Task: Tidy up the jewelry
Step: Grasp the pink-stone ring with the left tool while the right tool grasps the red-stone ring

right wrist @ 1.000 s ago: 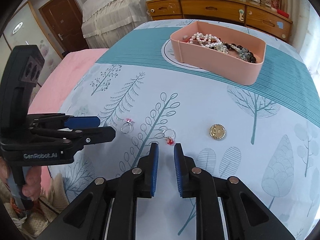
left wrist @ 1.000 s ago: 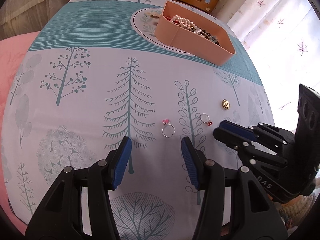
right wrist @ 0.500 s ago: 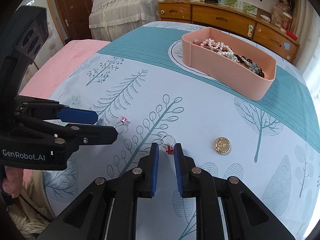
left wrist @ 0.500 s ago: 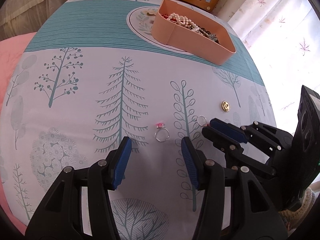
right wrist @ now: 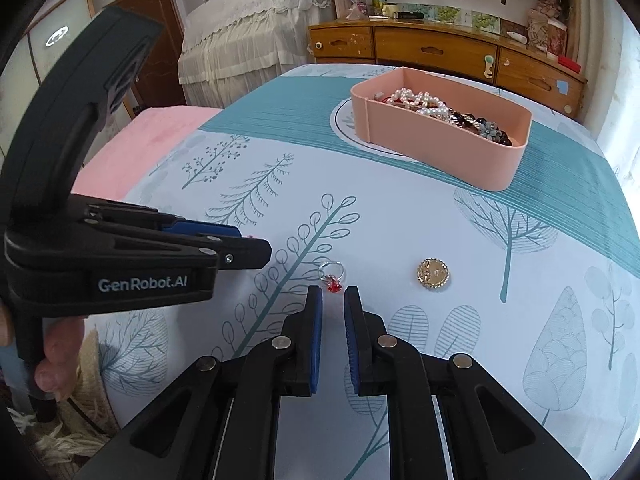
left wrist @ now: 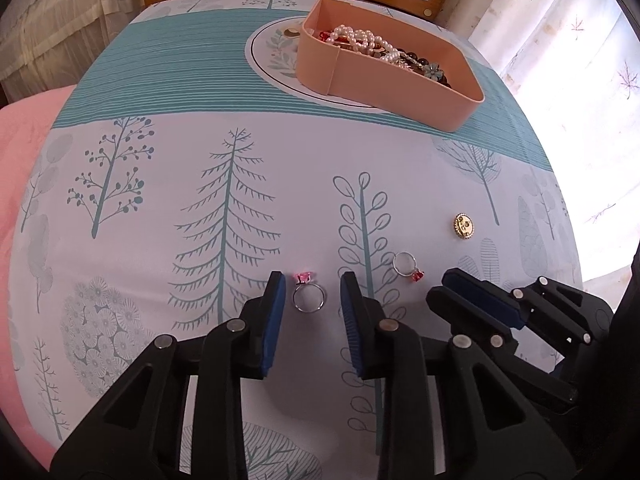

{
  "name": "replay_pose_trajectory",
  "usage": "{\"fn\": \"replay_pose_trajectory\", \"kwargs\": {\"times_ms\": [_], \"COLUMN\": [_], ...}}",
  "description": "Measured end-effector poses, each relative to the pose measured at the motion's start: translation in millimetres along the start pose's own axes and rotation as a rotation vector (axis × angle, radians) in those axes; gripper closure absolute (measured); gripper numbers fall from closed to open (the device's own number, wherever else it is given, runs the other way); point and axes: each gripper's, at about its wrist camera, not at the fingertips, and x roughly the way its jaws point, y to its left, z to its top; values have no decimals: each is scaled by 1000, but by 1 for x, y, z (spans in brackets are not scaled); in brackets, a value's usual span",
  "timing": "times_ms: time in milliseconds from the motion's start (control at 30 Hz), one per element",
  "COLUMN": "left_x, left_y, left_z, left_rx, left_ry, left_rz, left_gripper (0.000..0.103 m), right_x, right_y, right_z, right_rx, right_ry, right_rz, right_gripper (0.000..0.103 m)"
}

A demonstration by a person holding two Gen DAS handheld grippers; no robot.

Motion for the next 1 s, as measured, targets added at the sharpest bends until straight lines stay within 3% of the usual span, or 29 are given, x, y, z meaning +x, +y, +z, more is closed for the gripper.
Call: {"fn": "replay_pose_trajectory", "kwargs": {"times_ms": [167, 233, 267, 533, 1000], "left_x": [4, 5, 5, 1, -13], "left_y": [-9, -11, -12, -5, 15], "left_z": [3, 3, 4, -1, -7], "left_rx": [23, 39, 44, 23, -26], "left_ry": [-4, -8, -10, -29, -56], "left_rz": [39, 57, 56, 8, -25], "left_gripper": [78, 91, 92, 92, 92], "right_x": [1, 2, 2, 2, 17], "right_y": [-10, -13, -15, -19, 5], "right_z": [-1, -1, -2, -3, 10], "right_rx": [45, 58, 64, 79, -43], "right_ry": [7, 11, 11, 6, 31], "right_rz": [31, 40, 44, 59, 13], "right_gripper": [91, 91, 91, 82, 82]}}
